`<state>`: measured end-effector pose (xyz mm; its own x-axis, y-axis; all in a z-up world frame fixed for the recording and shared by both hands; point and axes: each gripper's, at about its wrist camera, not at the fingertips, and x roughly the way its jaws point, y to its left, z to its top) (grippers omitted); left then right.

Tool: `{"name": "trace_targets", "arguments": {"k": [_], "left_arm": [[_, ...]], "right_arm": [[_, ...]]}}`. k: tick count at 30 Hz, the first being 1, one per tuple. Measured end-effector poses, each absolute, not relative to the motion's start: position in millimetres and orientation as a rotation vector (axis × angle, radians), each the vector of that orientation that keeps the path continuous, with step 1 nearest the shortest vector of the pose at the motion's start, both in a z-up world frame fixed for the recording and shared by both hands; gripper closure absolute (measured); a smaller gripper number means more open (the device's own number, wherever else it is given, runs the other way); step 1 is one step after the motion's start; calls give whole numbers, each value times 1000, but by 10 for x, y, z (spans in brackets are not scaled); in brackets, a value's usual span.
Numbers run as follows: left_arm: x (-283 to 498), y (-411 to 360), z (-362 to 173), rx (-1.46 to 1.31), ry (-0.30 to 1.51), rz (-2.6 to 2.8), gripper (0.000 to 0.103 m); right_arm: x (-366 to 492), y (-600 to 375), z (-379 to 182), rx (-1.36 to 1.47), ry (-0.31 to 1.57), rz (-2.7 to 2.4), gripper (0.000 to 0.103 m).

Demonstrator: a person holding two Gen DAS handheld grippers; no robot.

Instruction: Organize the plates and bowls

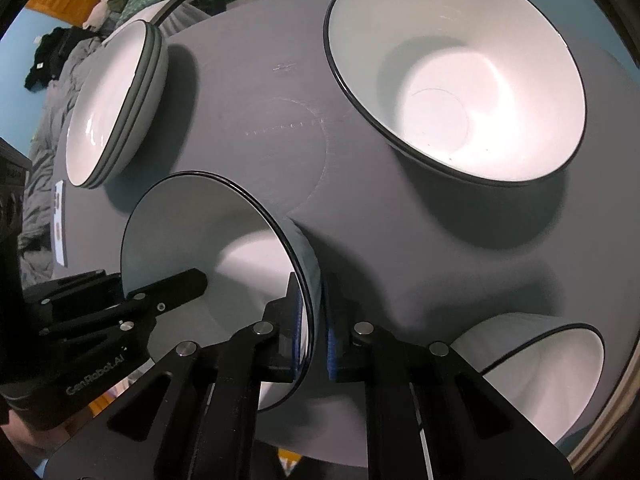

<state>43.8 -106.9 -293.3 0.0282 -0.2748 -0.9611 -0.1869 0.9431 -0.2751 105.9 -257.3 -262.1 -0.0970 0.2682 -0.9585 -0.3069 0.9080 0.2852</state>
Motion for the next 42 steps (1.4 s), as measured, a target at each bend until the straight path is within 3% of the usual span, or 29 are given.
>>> {"name": "trace_targets", "arguments": {"k": [8,27,42], "left_arm": [[549,-1144,-2834,-396,1541,-83,91],[1309,-1568,-2005,-297,1419,-200,91],[2006,-1850,-2267,-229,1443,-229,91]], "right_arm": [[1161,-2760,-2432,43,1596,465,94],[1487,-3025,-1859,107,1525,388,94],[2041,-3351,-1963,148,1503,290,94]]}}
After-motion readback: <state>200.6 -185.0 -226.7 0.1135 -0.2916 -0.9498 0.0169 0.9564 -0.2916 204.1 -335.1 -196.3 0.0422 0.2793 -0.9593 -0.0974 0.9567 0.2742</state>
